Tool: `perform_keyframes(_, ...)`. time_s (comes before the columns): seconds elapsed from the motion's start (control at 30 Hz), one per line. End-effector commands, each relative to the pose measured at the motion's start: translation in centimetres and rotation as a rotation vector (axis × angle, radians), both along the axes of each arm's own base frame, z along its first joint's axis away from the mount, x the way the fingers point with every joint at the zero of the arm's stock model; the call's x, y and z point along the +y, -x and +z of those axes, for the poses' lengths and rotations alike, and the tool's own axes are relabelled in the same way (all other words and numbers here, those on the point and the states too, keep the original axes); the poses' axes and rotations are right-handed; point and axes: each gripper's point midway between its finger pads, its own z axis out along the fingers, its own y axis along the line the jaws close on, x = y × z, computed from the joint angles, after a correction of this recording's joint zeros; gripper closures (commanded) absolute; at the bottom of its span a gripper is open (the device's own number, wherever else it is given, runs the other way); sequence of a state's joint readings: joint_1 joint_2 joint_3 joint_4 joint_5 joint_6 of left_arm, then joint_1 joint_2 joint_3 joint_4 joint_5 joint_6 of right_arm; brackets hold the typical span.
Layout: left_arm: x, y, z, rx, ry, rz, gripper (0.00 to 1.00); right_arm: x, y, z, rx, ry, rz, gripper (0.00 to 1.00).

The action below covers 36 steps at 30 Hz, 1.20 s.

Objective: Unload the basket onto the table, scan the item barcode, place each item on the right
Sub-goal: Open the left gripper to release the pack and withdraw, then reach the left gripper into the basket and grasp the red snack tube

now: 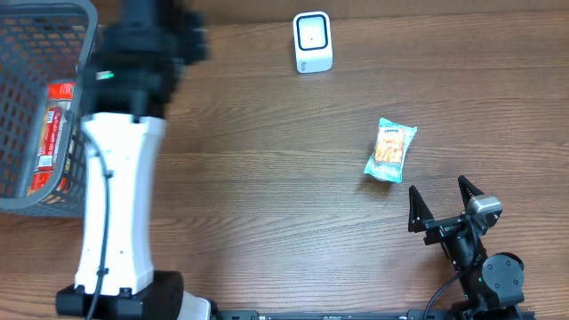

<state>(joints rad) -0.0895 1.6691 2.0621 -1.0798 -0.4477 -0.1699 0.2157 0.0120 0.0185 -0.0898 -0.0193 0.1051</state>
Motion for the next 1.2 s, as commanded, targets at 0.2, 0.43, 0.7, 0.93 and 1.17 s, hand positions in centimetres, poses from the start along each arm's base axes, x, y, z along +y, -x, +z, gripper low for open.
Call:
perform_keyframes(0.2,17.6,3.7,-0.5,0.046,-0.028,0.272,0.00,-0.1,0.0,-0.2,-0.004,-0.004,-0.003,0.00)
perform_keyframes(0.43,25.0,4.7,-3.1,0.112,-0.043,0.193,0.00,-0.1,0.0,-0.2,-0.004,-0.004,-0.003,0.00)
perform_keyframes(0.7,30.4,3.5,-11.3,0.242,0.011,0.073,0.00,-0.1,0.0,-0.2,-0.004,-0.004,-0.003,0.00)
perform_keyframes(0.93,32.9,1.7,-19.0,0.343,0.040,-0.010,0.01,-0.1,0.0,-0.2,-0.004,-0.004,-0.003,0.00)
perform_keyframes(1.17,33.8,0.2,-24.9,0.402,0.055,-0.087,0.01,-0.1,0.0,-0.2,-0.004,-0.004,-0.003,0.00)
